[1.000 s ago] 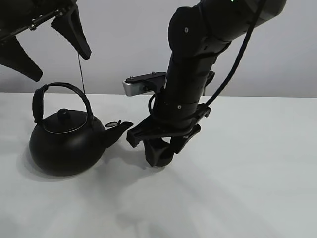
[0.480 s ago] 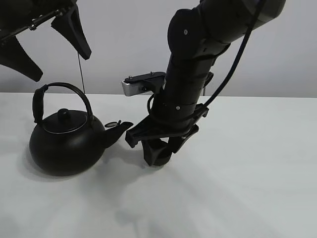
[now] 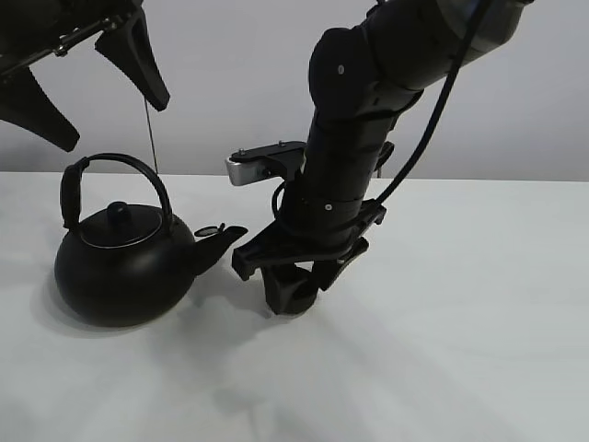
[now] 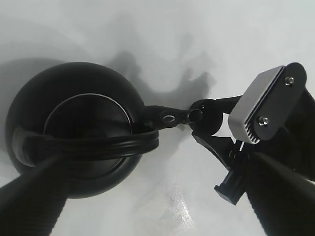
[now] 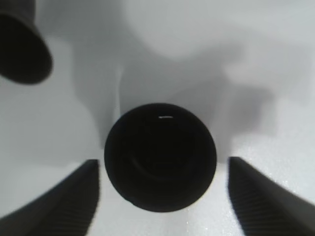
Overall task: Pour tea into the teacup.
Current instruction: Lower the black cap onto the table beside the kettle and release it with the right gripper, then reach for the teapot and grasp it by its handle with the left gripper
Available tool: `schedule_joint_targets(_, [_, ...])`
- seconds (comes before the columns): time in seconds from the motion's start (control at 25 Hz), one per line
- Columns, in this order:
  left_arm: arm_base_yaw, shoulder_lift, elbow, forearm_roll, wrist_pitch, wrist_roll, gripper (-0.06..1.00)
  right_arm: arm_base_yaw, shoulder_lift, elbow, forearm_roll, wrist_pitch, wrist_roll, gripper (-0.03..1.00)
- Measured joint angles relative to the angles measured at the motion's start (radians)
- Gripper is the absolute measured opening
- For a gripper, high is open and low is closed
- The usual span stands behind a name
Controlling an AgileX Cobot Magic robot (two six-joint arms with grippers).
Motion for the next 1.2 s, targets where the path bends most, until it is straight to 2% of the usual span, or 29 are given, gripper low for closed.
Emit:
schedule_joint_targets(0.12, [0.0,0.0,0.0,0.0,0.0,0.0,0.7,0.0,0.001,0.0,0.0,0.017,-0.004,0.57])
schedule_joint_targets(0.2, [0.0,0.0,0.0,0.0,0.0,0.0,0.7,0.0,0.001,-0.004,0.001,0.035,-0.007,0.62])
schedule_joint_targets(0.32, [0.0,0.0,0.0,0.0,0.0,0.0,0.7,0.0,-0.001,-0.027,0.001,0.082,-0.007,0.64])
schedule_joint_targets(0.52, [0.0,0.0,0.0,0.0,0.0,0.0,0.7,-0.003,-0.067,-0.107,-0.011,0.215,0.003,0.67])
schedule_joint_targets(0.68, [0.0,0.0,0.0,0.0,0.0,0.0,0.7,-0.041,-0.158,-0.154,-0.018,0.306,0.007,0.68])
schedule_joint_targets(0.96, [0.0,0.0,0.0,0.0,0.0,0.0,0.7,-0.241,-0.284,-0.172,-0.114,0.436,0.052,0.69])
schedule_joint_targets(1.2, [0.0,0.0,0.0,0.0,0.0,0.0,0.7,-0.495,-0.326,-0.172,-0.161,0.505,0.056,0.69])
